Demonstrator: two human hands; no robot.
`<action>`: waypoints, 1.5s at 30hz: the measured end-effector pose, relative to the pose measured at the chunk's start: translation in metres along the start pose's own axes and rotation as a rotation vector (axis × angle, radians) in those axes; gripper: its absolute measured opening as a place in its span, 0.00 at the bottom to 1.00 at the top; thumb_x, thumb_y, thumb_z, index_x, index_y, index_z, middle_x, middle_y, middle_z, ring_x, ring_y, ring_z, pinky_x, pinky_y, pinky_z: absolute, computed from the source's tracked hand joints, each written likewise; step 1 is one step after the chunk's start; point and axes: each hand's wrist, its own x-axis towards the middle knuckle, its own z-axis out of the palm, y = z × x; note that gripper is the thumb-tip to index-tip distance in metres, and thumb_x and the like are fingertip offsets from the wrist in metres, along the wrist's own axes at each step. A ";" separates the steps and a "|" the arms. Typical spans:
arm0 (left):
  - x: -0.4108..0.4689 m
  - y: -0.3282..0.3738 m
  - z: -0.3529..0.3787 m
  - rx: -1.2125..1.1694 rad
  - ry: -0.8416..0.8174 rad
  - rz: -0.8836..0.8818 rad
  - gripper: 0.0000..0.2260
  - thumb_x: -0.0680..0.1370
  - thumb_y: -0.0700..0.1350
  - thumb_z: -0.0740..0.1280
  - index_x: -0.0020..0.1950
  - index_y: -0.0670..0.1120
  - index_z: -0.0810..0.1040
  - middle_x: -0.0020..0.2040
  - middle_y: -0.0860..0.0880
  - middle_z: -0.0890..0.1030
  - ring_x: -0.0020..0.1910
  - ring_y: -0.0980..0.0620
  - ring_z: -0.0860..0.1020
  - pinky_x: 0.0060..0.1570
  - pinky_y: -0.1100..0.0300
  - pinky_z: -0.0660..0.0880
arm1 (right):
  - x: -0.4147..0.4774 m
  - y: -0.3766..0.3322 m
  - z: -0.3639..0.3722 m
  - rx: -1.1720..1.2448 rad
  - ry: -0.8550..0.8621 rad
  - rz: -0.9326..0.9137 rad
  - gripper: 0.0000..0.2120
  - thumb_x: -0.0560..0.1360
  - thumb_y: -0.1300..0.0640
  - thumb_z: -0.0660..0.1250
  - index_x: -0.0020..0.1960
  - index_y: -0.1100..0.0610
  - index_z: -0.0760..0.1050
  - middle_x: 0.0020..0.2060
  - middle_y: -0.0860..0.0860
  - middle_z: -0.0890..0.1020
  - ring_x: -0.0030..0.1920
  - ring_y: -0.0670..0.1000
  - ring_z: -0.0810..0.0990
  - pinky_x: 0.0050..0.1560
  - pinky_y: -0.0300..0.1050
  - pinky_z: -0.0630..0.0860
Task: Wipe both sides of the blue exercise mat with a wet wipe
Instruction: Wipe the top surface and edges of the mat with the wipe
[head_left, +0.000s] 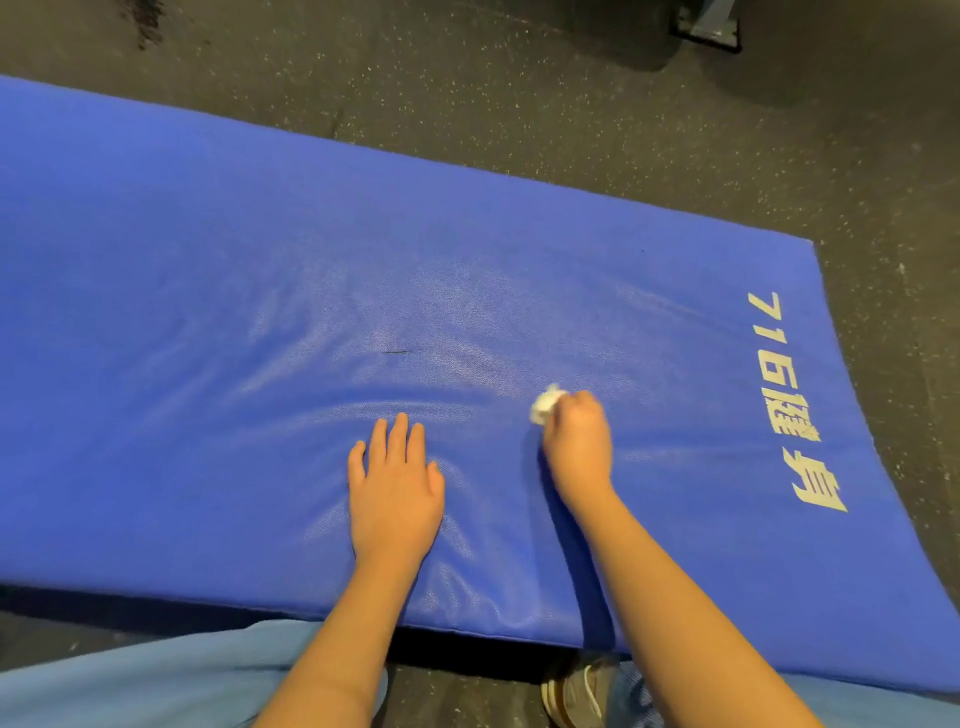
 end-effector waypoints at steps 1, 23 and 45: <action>0.000 0.000 0.000 0.000 -0.001 -0.003 0.21 0.75 0.49 0.59 0.65 0.42 0.78 0.68 0.43 0.76 0.68 0.41 0.72 0.65 0.42 0.68 | 0.007 0.006 -0.001 -0.003 0.058 0.180 0.07 0.77 0.68 0.60 0.44 0.68 0.76 0.43 0.59 0.74 0.43 0.57 0.74 0.35 0.45 0.64; 0.080 -0.003 0.016 -0.011 -0.058 0.038 0.23 0.83 0.49 0.54 0.78 0.47 0.60 0.79 0.49 0.58 0.78 0.47 0.53 0.74 0.44 0.49 | 0.040 0.009 0.006 0.277 0.122 0.236 0.06 0.76 0.64 0.62 0.49 0.65 0.76 0.48 0.58 0.74 0.43 0.56 0.73 0.40 0.46 0.67; 0.164 -0.006 0.022 -0.046 0.097 0.161 0.22 0.82 0.51 0.54 0.74 0.45 0.68 0.76 0.46 0.65 0.76 0.43 0.59 0.73 0.41 0.55 | 0.077 0.007 0.017 -0.077 0.299 -0.210 0.10 0.67 0.56 0.68 0.29 0.59 0.75 0.28 0.54 0.71 0.31 0.58 0.72 0.33 0.44 0.59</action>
